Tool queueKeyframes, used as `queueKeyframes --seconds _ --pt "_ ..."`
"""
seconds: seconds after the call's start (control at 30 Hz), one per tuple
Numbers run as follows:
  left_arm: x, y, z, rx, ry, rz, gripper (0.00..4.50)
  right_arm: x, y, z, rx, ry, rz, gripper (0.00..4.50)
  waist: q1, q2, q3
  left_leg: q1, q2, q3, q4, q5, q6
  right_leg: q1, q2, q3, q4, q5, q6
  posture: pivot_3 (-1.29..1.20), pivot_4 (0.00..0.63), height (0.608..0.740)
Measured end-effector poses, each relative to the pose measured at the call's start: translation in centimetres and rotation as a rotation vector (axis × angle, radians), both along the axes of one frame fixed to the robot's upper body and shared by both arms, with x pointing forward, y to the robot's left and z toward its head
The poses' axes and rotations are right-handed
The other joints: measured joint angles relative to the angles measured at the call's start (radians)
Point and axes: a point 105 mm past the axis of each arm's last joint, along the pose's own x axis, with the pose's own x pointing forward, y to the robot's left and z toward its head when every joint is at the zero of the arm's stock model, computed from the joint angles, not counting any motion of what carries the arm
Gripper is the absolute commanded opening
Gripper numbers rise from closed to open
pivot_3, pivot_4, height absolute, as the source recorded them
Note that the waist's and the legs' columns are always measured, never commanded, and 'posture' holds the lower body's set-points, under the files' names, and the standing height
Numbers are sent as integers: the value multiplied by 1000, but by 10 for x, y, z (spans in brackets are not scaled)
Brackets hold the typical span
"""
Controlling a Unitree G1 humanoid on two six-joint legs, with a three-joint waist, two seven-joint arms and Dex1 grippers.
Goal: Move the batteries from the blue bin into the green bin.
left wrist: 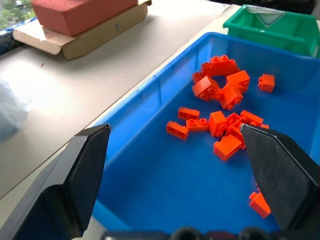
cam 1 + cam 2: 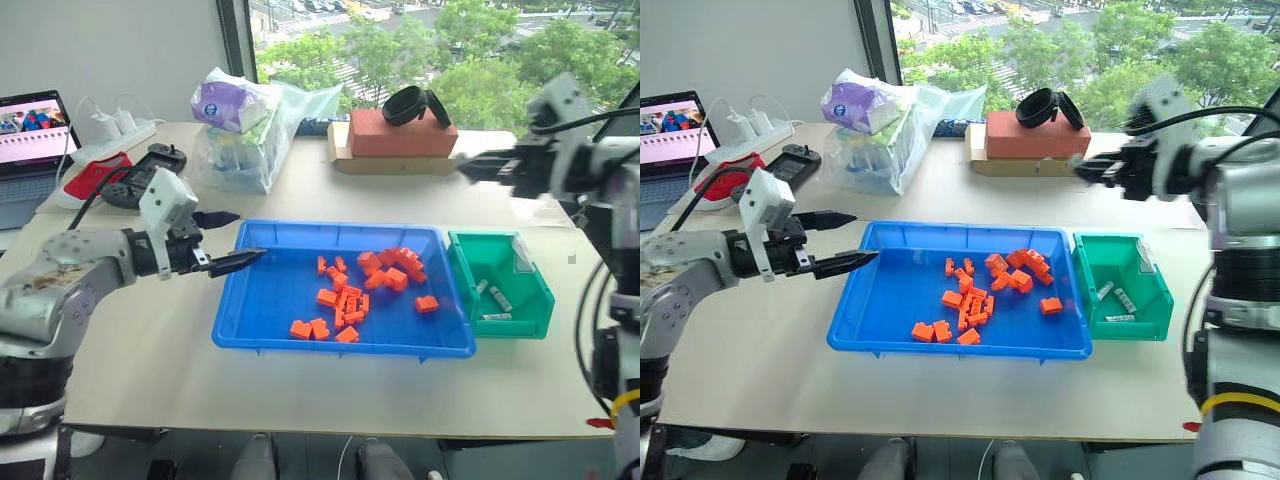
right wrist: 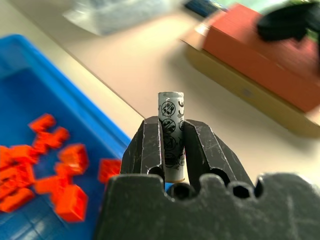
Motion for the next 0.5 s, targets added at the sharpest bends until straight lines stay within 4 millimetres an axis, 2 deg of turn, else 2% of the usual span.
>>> queueKeyframes --seconds 0.07,0.3,0.5 --pt "1 0 -1 4 3 -2 4500 2 -8 -8 2 25 -36 298 -6 0 0 0 0 0 0 0 0 0 0 1 1 0 0 0 150 740" --pt "3 -1 -3 10 1 -9 4500 3 -39 -71 -86 220 -180 298 -14 1 1 0 0 0 1 0 0 0 0 1 1 0 0 0 150 740" --pt "1 7 -6 16 11 21 4500 -9 -50 -99 -183 312 -184 298 -12 2 1 0 0 0 2 0 0 1 0 0 1 0 0 0 150 740"
